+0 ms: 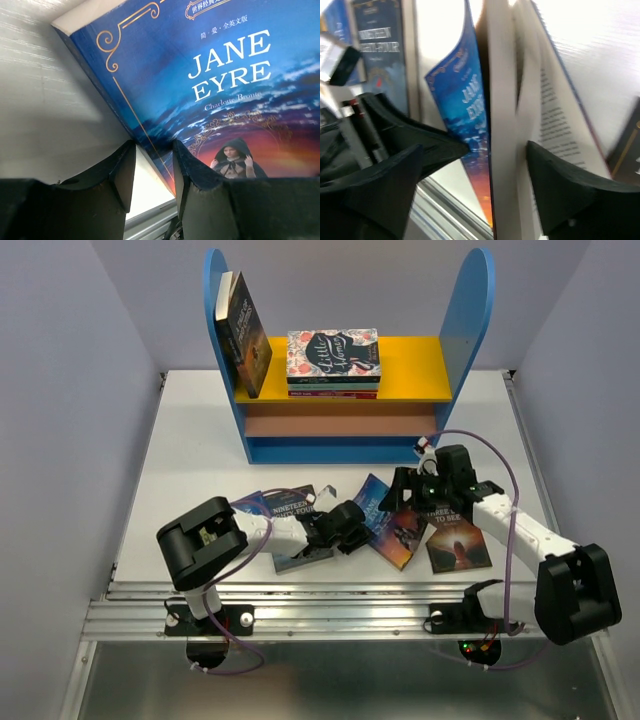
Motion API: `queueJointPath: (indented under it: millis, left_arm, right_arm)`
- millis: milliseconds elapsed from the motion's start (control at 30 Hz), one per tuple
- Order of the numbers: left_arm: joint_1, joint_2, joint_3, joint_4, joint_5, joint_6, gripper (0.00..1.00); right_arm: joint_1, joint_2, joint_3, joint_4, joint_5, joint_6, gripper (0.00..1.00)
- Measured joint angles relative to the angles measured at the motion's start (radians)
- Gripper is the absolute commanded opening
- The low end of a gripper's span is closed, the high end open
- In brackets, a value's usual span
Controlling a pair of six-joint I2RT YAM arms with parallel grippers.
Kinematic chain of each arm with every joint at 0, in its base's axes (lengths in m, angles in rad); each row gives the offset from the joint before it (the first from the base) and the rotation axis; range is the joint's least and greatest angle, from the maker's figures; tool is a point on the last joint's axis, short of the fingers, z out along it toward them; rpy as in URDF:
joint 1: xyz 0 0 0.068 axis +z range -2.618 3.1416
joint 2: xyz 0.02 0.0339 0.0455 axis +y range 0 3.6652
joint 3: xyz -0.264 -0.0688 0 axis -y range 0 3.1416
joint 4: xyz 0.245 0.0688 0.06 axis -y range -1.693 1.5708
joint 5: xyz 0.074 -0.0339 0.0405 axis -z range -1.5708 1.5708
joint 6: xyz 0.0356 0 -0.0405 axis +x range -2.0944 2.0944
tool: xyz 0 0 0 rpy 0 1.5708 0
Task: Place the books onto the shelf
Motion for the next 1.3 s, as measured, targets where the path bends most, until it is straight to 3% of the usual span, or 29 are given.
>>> queueJointPath:
  millis: [33, 67, 100, 133, 233, 300, 367, 433, 467, 533, 900, 1067, 1300]
  left_arm:
    - [0.000, -0.002, 0.000, -0.003, -0.003, 0.000, 0.34]
    - [0.000, -0.005, 0.000, -0.009, -0.008, 0.000, 0.34]
    - [-0.001, -0.008, 0.000, -0.015, -0.011, 0.000, 0.34]
    - [-0.001, -0.014, 0.000, -0.025, -0.015, 0.000, 0.35]
    - [-0.003, -0.036, 0.000, -0.061, -0.034, 0.007, 0.38]
    - [-0.005, -0.047, 0.000, -0.071, -0.042, 0.013, 0.46]
    - [-0.005, -0.078, -0.004, -0.084, -0.060, 0.028, 0.63]
    - [-0.005, -0.130, -0.017, -0.094, -0.083, 0.051, 0.74]
    - [-0.005, -0.153, -0.023, -0.100, -0.094, 0.060, 0.86]
    - [-0.006, -0.258, -0.043, -0.112, -0.122, 0.087, 0.94]
    - [-0.032, -0.779, -0.282, 0.024, -0.195, 0.195, 0.99]
    - [-0.034, -0.811, -0.306, 0.082, -0.193, 0.298, 0.99]
    - [-0.035, -0.790, -0.291, 0.142, -0.190, 0.378, 0.99]
  right_arm:
    - [0.000, 0.006, 0.000, -0.005, 0.010, -0.009, 0.63]
    - [0.000, 0.009, 0.000, -0.012, 0.029, -0.016, 0.27]
    - [0.000, 0.011, 0.002, -0.031, 0.060, -0.024, 0.05]
    - [0.000, 0.011, 0.004, -0.050, 0.089, -0.038, 0.01]
    - [0.003, 0.002, 0.011, -0.099, 0.130, -0.049, 0.01]
    - [0.007, -0.016, 0.015, -0.111, 0.130, -0.051, 0.01]
    - [0.014, -0.060, 0.016, -0.124, 0.114, -0.053, 0.01]
    - [0.022, -0.127, 0.016, -0.136, 0.094, -0.045, 0.01]
    - [0.023, -0.154, 0.016, -0.137, 0.087, -0.036, 0.01]
    - [0.029, -0.226, 0.016, -0.131, 0.080, -0.004, 0.01]
    - [0.029, -0.365, 0.033, 0.008, 0.038, 0.249, 0.01]
    - [0.029, -0.390, 0.034, 0.151, -0.041, 0.423, 0.01]
    - [0.029, -0.421, 0.086, 0.215, -0.137, 0.524, 0.01]
